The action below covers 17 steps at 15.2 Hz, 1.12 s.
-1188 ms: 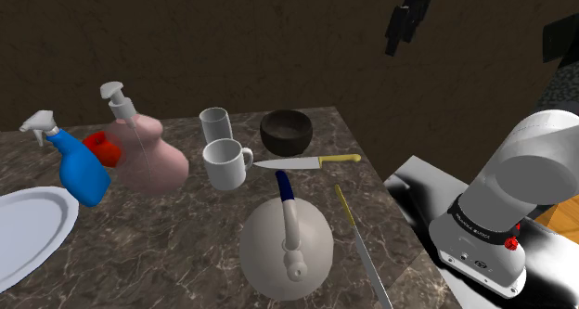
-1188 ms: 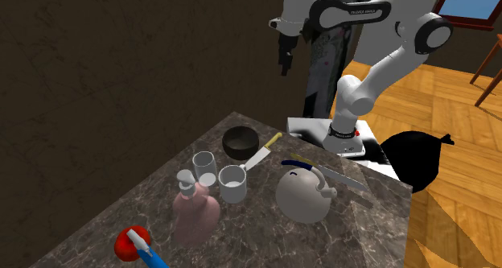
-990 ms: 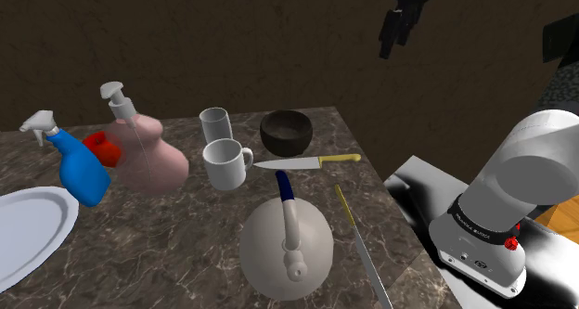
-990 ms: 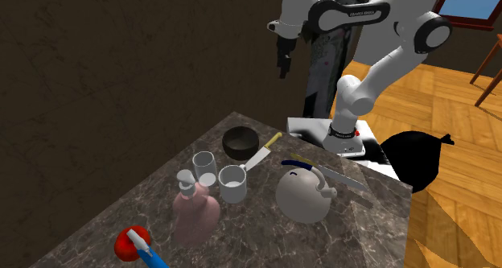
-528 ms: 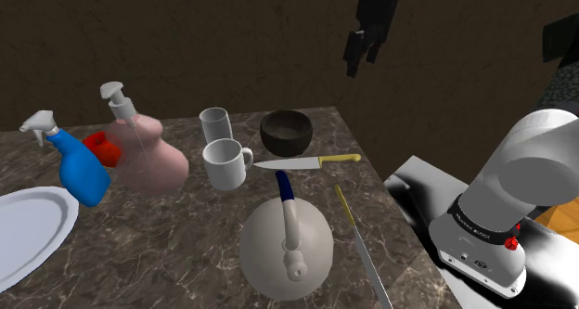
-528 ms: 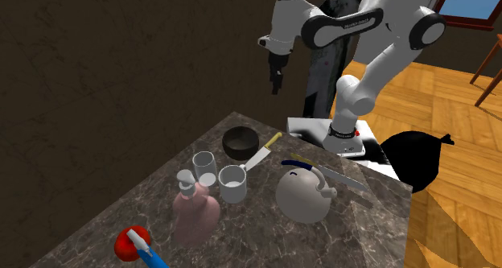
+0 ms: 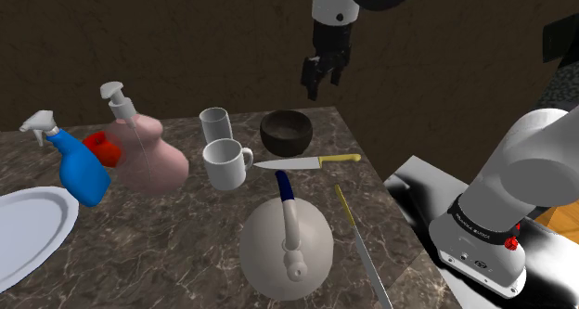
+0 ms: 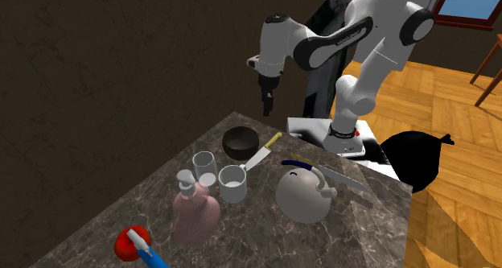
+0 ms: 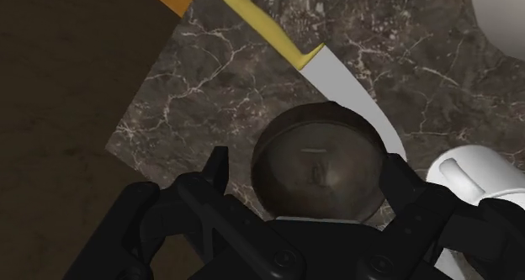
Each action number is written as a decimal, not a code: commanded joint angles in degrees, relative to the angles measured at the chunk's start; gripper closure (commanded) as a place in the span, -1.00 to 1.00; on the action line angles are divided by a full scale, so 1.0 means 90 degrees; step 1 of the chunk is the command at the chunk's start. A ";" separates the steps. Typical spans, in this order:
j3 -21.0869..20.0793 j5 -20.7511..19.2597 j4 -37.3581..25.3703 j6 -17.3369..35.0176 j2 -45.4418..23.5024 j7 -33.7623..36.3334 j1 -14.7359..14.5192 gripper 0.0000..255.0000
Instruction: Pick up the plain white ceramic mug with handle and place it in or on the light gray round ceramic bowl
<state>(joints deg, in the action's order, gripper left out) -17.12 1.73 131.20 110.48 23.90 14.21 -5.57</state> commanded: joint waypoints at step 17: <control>-0.1309 -0.1275 -0.2692 0.0867 -0.3996 0.2719 -0.0702 -1.00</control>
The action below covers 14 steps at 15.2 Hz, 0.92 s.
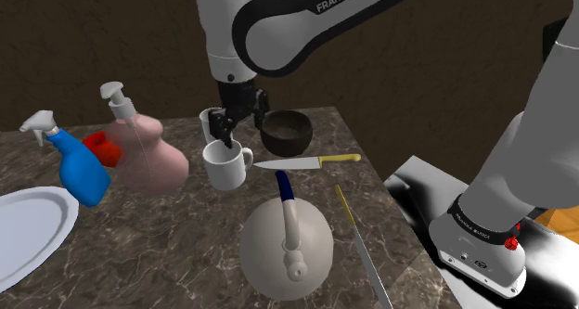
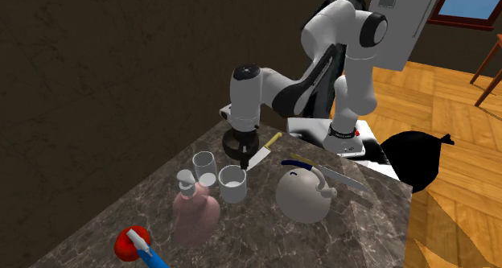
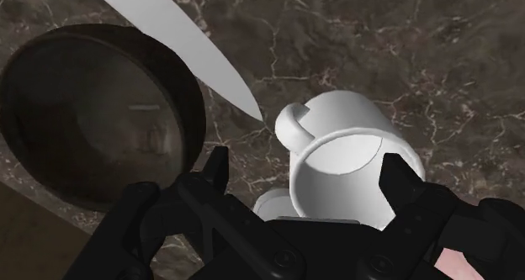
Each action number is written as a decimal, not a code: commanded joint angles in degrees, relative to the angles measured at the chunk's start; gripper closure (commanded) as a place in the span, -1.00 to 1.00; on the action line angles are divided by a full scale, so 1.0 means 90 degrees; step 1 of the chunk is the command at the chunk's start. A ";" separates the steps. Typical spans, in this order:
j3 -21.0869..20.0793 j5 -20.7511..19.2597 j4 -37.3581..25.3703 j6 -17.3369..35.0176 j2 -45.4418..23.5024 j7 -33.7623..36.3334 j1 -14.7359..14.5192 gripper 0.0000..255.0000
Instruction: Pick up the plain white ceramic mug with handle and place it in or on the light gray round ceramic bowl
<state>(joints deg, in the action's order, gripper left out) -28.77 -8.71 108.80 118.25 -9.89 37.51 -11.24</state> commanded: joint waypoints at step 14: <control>0.0160 -0.0968 -0.1912 0.0105 -0.2280 0.0978 -0.0947 -1.00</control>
